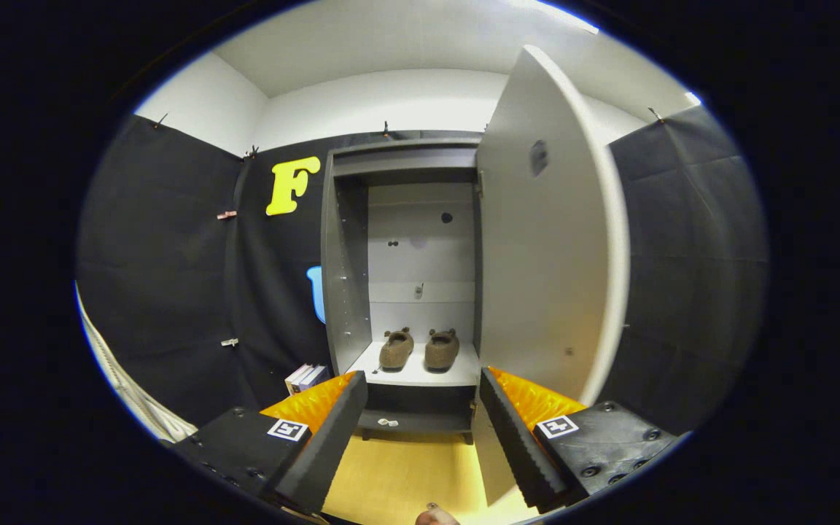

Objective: Open the shoe cabinet door, grab the shoes and put them into the shoe cabinet, then close the shoe cabinet door.

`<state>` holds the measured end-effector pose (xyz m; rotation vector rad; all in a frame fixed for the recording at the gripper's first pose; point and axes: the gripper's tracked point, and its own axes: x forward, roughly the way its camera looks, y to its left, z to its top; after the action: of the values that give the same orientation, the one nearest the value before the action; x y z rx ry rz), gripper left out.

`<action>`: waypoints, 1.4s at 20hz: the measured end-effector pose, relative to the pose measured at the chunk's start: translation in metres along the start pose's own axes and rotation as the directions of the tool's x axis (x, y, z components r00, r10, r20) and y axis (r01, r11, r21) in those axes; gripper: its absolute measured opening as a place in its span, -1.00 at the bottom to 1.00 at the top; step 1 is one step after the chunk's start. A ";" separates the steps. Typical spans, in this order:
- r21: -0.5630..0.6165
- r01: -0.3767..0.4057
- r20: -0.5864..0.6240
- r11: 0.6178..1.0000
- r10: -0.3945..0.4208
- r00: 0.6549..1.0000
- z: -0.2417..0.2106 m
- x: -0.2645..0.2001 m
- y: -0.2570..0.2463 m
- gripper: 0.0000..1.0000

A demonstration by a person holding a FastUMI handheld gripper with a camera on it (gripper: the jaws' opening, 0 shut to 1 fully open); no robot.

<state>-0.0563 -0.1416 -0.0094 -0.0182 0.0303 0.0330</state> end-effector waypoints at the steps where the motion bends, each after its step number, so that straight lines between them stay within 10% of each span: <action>1: -0.013 0.013 0.012 1.000 -0.013 1.000 0.002 -0.013 -0.014 0.96; 10: 0.012 0.188 0.010 0.982 -0.188 0.982 -0.011 -0.047 -0.147 0.96; 28: 0.092 -0.014 -0.079 0.996 0.021 0.997 -0.051 0.020 -0.111 0.95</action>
<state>-0.0339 -0.2527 -0.0589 0.0725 0.1122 0.0482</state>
